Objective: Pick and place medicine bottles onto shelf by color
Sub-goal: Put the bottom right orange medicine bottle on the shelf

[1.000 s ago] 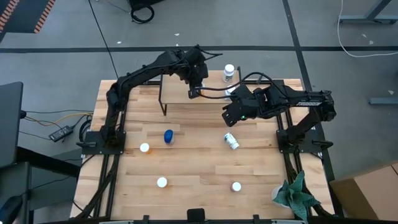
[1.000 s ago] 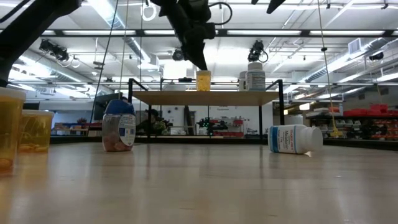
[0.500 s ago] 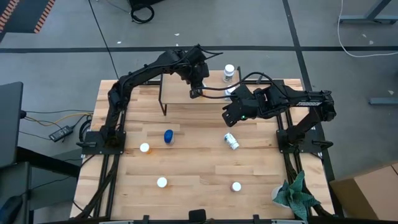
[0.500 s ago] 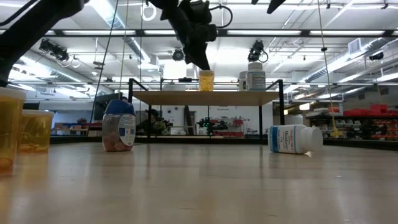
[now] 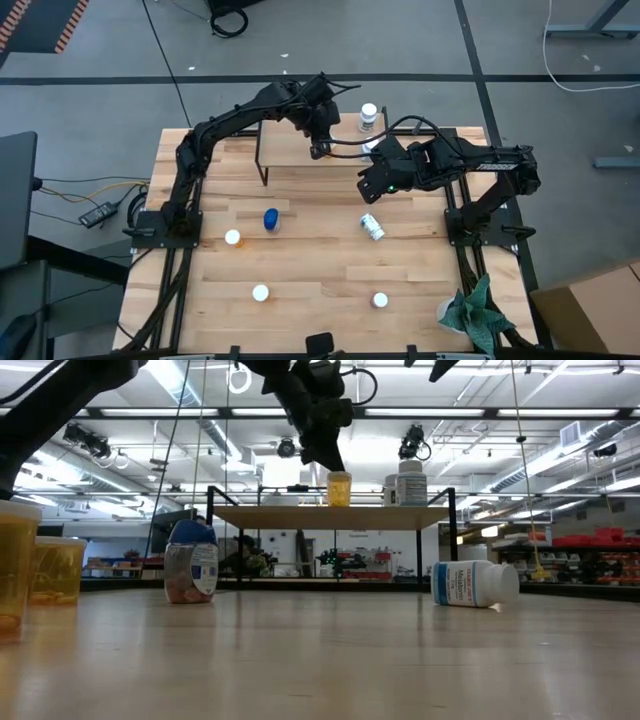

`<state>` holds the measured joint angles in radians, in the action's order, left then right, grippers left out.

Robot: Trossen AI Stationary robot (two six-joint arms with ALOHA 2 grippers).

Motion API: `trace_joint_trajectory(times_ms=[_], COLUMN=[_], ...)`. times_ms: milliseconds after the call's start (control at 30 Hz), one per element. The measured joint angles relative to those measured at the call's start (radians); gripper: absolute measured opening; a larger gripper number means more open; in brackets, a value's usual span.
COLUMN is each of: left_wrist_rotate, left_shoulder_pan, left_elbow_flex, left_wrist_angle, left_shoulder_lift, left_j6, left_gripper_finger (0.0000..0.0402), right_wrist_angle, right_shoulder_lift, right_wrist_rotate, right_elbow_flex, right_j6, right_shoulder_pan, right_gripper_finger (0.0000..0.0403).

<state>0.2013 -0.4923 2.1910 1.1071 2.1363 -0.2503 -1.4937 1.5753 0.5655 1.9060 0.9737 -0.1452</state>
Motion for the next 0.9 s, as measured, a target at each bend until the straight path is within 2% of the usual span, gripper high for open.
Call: trace_joint_trajectory(times_ms=[267, 533, 767, 900], left_wrist_rotate=[-0.031, -0.074, -0.034, 0.09], left_shoulder_pan=[-0.003, -0.003, 0.018, 0.037], left_elbow_flex=[0.111, 0.13, 0.132, 0.134], left_wrist_angle=[-0.002, 0.064, 0.229, 0.246], left_shoulder_lift=[0.01, -0.001, -0.057, -0.077], left_j6=[-0.001, 0.028, 0.01, 0.01], left_gripper_finger=[0.005, 0.0091, 0.0094, 0.0074], right_wrist_angle=[0.0, 0.0, 0.0, 0.001], right_shoulder_lift=[0.0, 0.0, 0.0, 0.0], right_wrist_rotate=[0.002, 0.002, 0.002, 0.005], right_elbow_flex=[0.0, 0.0, 0.0, 0.0], right_j6=[0.0, 0.002, 0.002, -0.005], right_shoulder_pan=[0.0, 0.0, -0.001, -0.001], right_gripper_finger=[0.0266, 0.0266, 0.0266, 0.0266])
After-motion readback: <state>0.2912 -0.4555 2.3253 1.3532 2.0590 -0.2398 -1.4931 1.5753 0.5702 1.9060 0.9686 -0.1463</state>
